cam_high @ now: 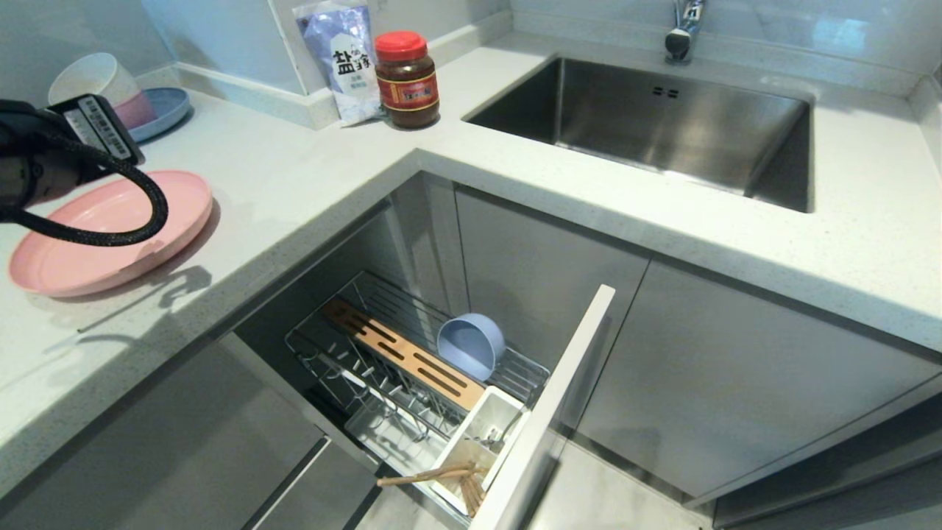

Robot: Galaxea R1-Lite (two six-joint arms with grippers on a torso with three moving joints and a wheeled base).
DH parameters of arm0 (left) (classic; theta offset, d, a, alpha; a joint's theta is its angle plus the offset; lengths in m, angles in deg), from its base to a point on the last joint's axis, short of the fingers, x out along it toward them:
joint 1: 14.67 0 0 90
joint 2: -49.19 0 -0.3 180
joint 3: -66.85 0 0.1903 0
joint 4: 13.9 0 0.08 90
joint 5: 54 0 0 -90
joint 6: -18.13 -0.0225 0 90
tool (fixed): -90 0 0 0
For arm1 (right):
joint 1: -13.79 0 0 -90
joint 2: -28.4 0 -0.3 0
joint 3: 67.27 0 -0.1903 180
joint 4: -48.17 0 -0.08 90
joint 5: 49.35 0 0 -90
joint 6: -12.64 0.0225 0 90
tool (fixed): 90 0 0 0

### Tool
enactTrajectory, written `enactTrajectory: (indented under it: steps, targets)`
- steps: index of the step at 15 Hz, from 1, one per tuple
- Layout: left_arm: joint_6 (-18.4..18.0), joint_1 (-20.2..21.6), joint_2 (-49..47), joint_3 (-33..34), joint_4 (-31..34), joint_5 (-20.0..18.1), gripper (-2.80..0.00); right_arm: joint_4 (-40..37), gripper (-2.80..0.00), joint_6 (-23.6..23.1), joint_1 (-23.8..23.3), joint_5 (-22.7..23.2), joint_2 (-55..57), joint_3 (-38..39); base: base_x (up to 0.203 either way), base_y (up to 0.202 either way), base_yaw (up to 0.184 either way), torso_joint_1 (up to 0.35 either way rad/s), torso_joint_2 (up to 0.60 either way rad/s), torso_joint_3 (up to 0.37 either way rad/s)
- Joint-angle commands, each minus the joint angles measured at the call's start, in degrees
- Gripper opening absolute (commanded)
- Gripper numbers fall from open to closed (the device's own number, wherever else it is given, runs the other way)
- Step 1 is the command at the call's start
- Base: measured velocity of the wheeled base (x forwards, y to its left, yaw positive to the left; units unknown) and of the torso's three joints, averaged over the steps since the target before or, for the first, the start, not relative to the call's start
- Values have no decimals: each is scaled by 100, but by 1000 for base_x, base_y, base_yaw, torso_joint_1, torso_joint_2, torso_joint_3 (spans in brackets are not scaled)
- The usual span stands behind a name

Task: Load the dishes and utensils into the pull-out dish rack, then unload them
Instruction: Pick up the plate and place it in the cupboard

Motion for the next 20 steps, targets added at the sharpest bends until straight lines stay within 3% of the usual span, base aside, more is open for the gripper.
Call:
enactTrajectory:
  steps: [1,3,4,15,20]
  targets:
    - [24,63,-245,-134,409,47,-280,2,-280,0,0,0,-24,9,0,0,0,0,0,0]
    - [15,121,-327,-261,492,45,-280,4,-280,0,0,0,-24,9,0,0,0,0,0,0]
    - [-11,146,-379,-277,506,40,0,-1,-280,0,8,0,-24,9,0,0,0,0,0,0]
    - [-2,410,-1069,-453,602,-24,0,2,-280,0,3,0,-24,9,0,0,0,0,0,0]
    - [16,410,-1204,-453,593,-544,0,-2,-280,0,0,0,-24,9,0,0,0,0,0,0]
